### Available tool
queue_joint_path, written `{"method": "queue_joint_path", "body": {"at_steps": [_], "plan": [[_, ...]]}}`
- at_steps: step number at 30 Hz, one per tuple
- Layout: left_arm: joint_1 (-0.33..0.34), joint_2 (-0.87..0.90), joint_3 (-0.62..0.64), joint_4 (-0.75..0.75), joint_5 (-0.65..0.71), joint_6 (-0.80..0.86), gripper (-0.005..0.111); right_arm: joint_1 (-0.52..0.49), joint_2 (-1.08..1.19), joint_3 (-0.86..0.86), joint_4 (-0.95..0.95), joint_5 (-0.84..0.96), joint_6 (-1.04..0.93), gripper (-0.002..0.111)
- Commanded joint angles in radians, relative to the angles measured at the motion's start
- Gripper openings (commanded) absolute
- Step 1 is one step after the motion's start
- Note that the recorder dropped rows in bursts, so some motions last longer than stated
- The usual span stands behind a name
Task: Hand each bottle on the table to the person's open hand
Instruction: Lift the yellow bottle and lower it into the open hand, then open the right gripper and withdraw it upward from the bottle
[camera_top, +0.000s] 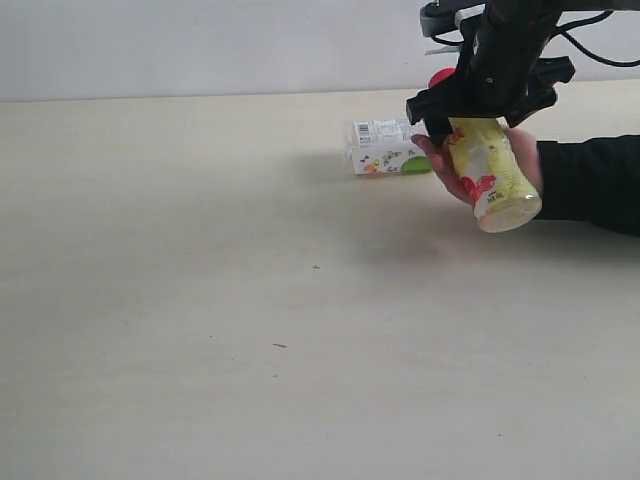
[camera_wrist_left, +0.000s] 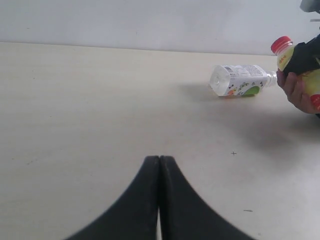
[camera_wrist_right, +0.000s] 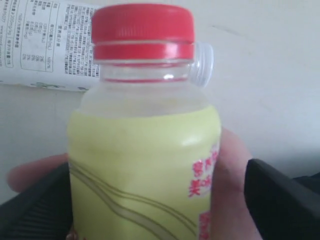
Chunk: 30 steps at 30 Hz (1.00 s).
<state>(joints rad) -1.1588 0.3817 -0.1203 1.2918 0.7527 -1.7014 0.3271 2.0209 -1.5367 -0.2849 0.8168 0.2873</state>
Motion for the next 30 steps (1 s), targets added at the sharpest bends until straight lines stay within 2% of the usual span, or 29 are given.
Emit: {"method": "queue_joint_path", "body": {"at_steps": [1,13,22,30], "plan": [[0.003,-0.008,0.003,0.003,0.000,0.001,0.000,-0.002,-0.011,-0.017,-0.037,0.003,0.003,0.088],[0.003,-0.008,0.003,0.003,0.000,0.001,0.000,-0.002,-0.183,-0.125,-0.062,0.110,-0.048,0.088],[0.003,-0.008,0.003,0.003,0.000,0.001,0.000,-0.002,-0.325,-0.127,0.013,0.110,-0.164,0.088],[0.003,-0.008,0.003,0.003,0.000,0.001,0.000,-0.002,-0.346,-0.127,0.026,0.122,-0.164,0.088]]}}
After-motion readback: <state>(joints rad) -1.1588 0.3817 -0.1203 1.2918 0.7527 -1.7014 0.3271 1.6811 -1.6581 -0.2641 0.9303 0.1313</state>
